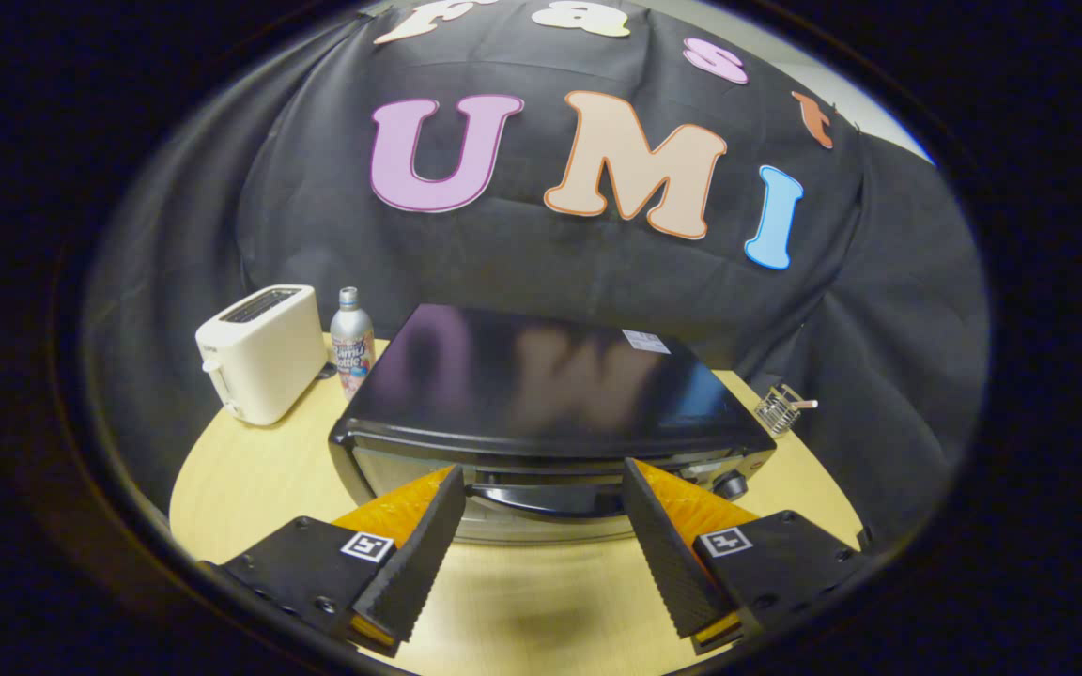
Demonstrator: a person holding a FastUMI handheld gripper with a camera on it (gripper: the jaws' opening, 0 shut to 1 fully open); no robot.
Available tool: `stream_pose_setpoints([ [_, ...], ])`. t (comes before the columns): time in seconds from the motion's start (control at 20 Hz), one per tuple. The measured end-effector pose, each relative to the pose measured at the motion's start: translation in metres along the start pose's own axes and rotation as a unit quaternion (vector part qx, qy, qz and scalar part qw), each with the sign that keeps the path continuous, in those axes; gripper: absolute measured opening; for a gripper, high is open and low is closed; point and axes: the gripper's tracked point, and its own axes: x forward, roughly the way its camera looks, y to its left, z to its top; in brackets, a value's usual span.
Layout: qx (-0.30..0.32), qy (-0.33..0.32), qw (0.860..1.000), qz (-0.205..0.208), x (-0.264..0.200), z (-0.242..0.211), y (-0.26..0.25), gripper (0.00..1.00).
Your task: Open the toaster oven, put the food inside, and close the toaster oven door.
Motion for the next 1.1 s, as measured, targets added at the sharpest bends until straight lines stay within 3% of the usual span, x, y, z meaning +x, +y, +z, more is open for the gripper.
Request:
stream_pose_setpoints([
  [0.4,0.024,-0.022,0.999,0.029,-0.001,0.024,0.003,1.00],
  [0.65,-0.008,-0.062,0.997,0.037,-0.020,0.070,-0.017,1.00],
  [1.1,0.022,-0.104,0.991,0.076,-0.069,0.120,-0.059,1.00],
])
